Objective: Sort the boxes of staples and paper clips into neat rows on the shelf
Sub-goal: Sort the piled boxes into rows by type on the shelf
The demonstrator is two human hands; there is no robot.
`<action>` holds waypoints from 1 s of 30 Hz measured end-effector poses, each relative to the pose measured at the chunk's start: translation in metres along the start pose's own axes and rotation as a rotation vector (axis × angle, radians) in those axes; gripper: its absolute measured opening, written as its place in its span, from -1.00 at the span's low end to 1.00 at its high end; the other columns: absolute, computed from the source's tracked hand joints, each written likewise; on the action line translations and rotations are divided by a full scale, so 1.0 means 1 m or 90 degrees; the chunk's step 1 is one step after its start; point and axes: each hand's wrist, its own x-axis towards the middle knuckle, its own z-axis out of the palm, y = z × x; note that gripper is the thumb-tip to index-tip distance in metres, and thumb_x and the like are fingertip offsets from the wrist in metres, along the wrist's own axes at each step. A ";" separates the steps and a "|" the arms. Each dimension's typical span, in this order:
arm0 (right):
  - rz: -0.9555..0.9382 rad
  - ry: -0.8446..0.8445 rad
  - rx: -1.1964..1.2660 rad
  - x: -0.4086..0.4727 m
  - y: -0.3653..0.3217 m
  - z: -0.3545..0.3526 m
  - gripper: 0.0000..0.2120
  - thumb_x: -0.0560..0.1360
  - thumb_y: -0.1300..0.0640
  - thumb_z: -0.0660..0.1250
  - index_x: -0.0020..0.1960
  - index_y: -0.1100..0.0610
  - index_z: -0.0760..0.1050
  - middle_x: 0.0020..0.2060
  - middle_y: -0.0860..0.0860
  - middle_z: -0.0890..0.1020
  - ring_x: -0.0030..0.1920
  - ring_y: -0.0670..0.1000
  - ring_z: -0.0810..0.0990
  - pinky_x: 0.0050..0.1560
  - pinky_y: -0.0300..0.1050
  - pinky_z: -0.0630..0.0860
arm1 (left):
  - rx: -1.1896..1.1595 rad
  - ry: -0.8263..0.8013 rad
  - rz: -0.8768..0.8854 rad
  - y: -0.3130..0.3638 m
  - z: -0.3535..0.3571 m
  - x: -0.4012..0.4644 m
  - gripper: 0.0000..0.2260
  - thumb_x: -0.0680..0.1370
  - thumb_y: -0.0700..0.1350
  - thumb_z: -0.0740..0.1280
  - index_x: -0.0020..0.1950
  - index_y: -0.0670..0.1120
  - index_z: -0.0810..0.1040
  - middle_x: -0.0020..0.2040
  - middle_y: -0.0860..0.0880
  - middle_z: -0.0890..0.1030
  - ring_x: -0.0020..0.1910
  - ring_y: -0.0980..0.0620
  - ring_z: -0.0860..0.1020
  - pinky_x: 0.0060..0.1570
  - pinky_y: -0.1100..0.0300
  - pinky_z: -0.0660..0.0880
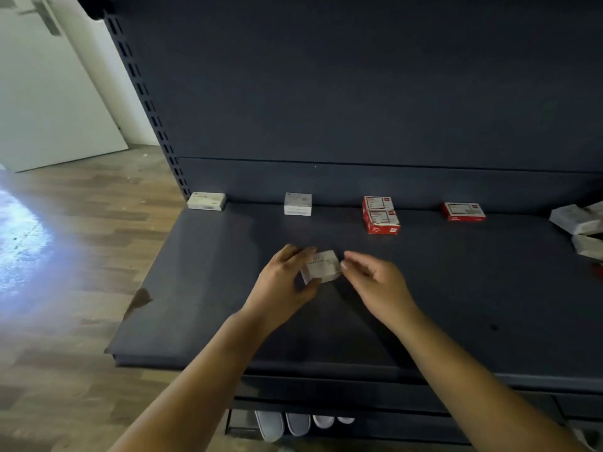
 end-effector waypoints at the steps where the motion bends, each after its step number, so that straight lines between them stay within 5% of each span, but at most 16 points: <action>1: -0.046 0.004 -0.081 0.001 0.000 0.003 -0.65 0.54 0.14 0.28 0.30 0.18 0.45 0.25 0.01 0.51 0.26 -0.08 0.45 0.09 -0.54 0.25 | 0.002 -0.024 -0.019 -0.006 -0.004 0.003 -0.50 0.50 -0.11 0.37 0.41 -0.09 0.35 0.21 -0.02 0.46 0.19 0.03 0.45 0.07 0.34 0.35; 4: -0.119 -0.006 -0.214 0.003 0.003 0.009 -0.63 0.55 0.15 0.26 0.34 0.18 0.41 0.32 0.00 0.45 0.31 -0.09 0.38 0.06 -0.69 0.09 | 0.055 -0.085 -0.027 -0.023 -0.011 0.014 -0.57 0.55 -0.09 0.30 0.41 -0.06 0.35 0.30 -0.02 0.45 0.25 0.00 0.43 0.15 0.30 0.33; 8: -0.160 -0.027 -0.337 0.006 0.011 0.018 -0.63 0.55 0.14 0.26 0.33 0.19 0.42 0.36 0.02 0.41 0.38 -0.05 0.32 0.30 -0.36 0.12 | 0.179 -0.125 -0.002 -0.038 -0.016 0.037 -0.63 0.59 -0.10 0.21 0.41 -0.05 0.37 0.35 -0.03 0.42 0.29 -0.06 0.35 0.26 0.17 0.25; 16: -0.131 -0.011 -0.341 0.009 0.009 0.024 -0.64 0.54 0.13 0.28 0.31 0.17 0.45 0.34 0.00 0.42 0.36 -0.04 0.34 0.34 -0.30 0.16 | 0.361 -0.106 0.003 -0.050 -0.013 0.085 -0.69 0.60 -0.09 0.17 0.34 -0.05 0.39 0.35 -0.01 0.38 0.31 -0.07 0.27 0.24 0.11 0.22; 30: -0.140 0.029 -0.368 0.005 0.015 0.008 -0.65 0.55 0.16 0.25 0.32 0.16 0.43 0.36 -0.02 0.40 0.42 -0.09 0.24 0.31 -0.42 0.00 | 0.366 -0.063 -0.036 -0.052 -0.009 0.097 -0.70 0.57 -0.17 0.20 0.31 -0.09 0.43 0.26 -0.06 0.39 0.21 -0.10 0.32 0.14 0.12 0.27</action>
